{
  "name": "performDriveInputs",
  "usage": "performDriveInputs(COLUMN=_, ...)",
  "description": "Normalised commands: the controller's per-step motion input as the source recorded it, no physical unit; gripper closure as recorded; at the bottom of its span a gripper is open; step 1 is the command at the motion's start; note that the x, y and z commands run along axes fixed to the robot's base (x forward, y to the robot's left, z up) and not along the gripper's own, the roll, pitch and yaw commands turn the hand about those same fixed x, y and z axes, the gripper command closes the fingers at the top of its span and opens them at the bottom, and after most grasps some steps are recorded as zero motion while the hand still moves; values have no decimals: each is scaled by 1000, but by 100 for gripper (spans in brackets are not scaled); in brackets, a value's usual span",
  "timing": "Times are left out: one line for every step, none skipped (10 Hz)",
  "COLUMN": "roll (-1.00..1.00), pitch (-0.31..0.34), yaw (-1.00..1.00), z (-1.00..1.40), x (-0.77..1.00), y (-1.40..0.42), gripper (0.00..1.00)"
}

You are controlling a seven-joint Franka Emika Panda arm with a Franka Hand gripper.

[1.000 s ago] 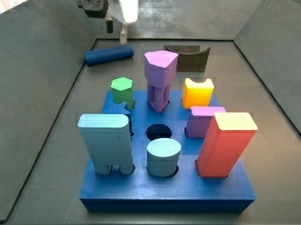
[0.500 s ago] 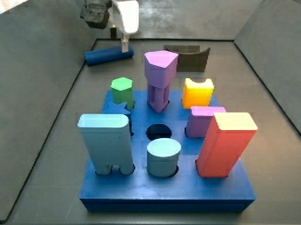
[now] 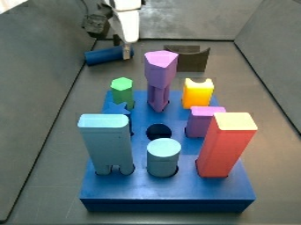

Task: Pick up the round object. Move up. Place the round object on the fixture. Regrasp the round object. Move to above the board. Insert the round object.
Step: Pick up the round object.

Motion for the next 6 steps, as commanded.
performDriveInputs(roll=-397, pitch=-183, yaw=-297, z=-286, x=57, y=231, gripper=0)
performDriveInputs(roll=-414, pitch=-220, yaw=-257, z=-271, x=0, y=180, gripper=0)
performDriveInputs(roll=-396, pitch=-267, yaw=-166, z=-226, x=-86, y=103, gripper=0)
performDriveInputs(roll=-267, pitch=-219, yaw=-54, z=-289, x=0, y=26, gripper=0)
performDriveInputs(roll=-221, pitch=-231, yaw=-40, z=-200, x=-63, y=0, gripper=0)
performDriveInputs(roll=-414, pitch=-411, yaw=-3, z=0, x=-231, y=-9, gripper=0)
